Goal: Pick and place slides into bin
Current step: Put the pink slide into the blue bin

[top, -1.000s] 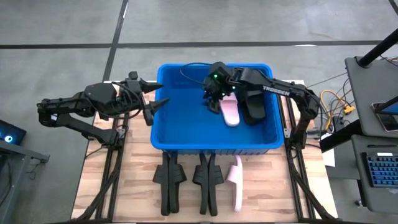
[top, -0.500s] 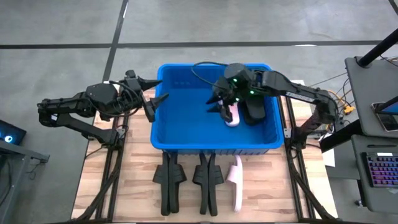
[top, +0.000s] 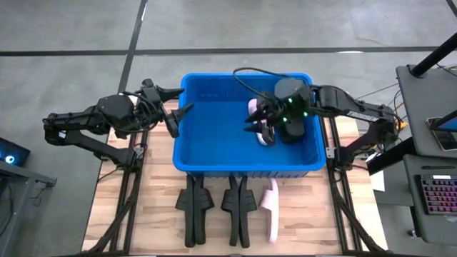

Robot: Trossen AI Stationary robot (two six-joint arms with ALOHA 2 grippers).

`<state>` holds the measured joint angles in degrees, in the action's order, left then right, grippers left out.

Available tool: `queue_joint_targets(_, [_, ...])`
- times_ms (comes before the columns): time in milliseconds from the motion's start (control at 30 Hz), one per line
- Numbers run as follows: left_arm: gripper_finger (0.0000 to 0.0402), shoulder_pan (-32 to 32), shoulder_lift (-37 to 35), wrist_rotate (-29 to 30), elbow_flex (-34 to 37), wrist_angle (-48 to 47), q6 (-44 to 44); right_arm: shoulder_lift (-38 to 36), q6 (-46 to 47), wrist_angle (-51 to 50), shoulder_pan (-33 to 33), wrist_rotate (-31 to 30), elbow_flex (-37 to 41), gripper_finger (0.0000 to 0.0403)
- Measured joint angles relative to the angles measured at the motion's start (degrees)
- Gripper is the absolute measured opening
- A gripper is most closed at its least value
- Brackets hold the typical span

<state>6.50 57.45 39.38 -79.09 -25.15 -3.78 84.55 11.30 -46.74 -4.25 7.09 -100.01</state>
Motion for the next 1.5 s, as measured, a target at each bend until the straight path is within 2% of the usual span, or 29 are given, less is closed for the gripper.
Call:
queue_joint_targets(100, [0.0259,0.0,0.13,-1.24,0.0,0.13,-0.63,-0.09,4.21,-0.75,4.67,-5.18,0.02,0.0139])
queue_joint_targets(333, [0.0259,0.07,1.11,-11.89,0.0,-2.52,-1.8,0.65,12.34,-6.71,16.41,-14.35,0.02,0.0136])
queue_joint_targets(600, [0.0259,0.72,1.21,-17.96,0.02,-4.82,-1.96,3.22,26.06,-14.38,27.6,-14.66,0.04,0.0139])
queue_joint_targets(700, [0.0259,0.83,0.92,-18.45,0.02,-4.7,-1.89,4.8,29.48,-18.72,30.51,-14.66,0.04,0.0143])
queue_joint_targets(867, [0.0259,0.76,0.9,-18.39,0.02,-4.77,-1.89,8.28,35.02,-25.78,33.31,-14.64,0.04,0.0167])
queue_joint_targets(1233, [0.0259,0.74,0.9,-18.39,0.02,-4.87,-1.41,16.46,35.24,-25.88,35.26,-12.28,0.04,0.0281])
queue_joint_targets(1333, [0.0259,0.74,0.9,-18.4,0.02,-4.87,-1.45,17.96,36.1,-25.19,35.53,-10.98,0.04,0.0294])
queue_joint_targets(1500, [0.0259,0.74,0.9,-18.41,0.02,-4.91,-1.47,20.67,35.58,-22.47,37.33,-11.92,0.04,0.0292])
